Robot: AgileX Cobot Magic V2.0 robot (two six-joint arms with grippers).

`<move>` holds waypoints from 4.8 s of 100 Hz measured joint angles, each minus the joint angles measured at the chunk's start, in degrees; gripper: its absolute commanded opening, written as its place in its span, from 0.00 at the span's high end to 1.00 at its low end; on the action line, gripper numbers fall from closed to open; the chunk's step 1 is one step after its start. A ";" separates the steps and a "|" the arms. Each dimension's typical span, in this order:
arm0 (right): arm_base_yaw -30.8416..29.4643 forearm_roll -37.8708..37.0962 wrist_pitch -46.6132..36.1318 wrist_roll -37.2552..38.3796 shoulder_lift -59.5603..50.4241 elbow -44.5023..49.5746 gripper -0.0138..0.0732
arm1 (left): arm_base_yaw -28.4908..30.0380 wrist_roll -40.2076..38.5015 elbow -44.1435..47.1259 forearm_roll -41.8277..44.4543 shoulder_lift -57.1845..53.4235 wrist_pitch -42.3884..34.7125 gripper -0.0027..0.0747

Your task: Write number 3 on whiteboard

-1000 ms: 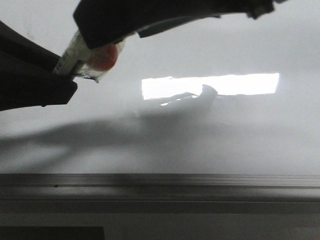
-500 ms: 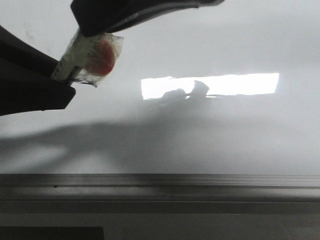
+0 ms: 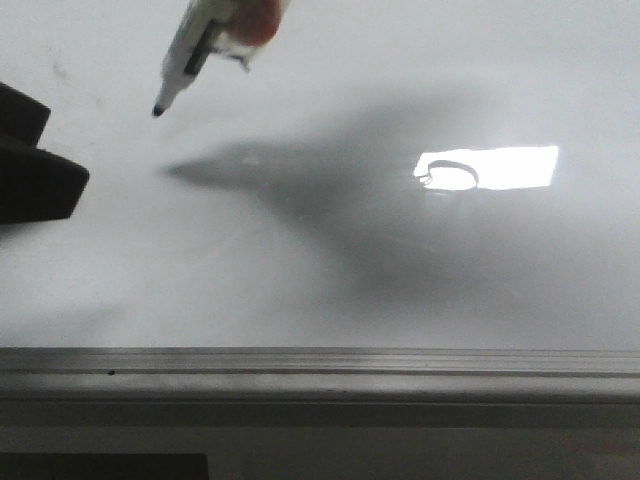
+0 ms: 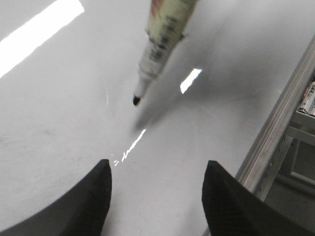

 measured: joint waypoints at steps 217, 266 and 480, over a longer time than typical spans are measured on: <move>8.92 -2.43 6.98 3.88 6.15 -3.83 0.92 | -4.09 0.66 0.00 1.58 4.79 -6.47 0.99; 7.89 -1.12 6.75 3.88 2.64 -3.83 0.10 | -4.09 0.00 -1.24 -22.21 4.79 -3.10 0.99; 7.54 -5.87 -19.15 4.90 -44.45 40.74 0.90 | 10.81 2.58 7.66 -21.27 -45.54 9.62 0.99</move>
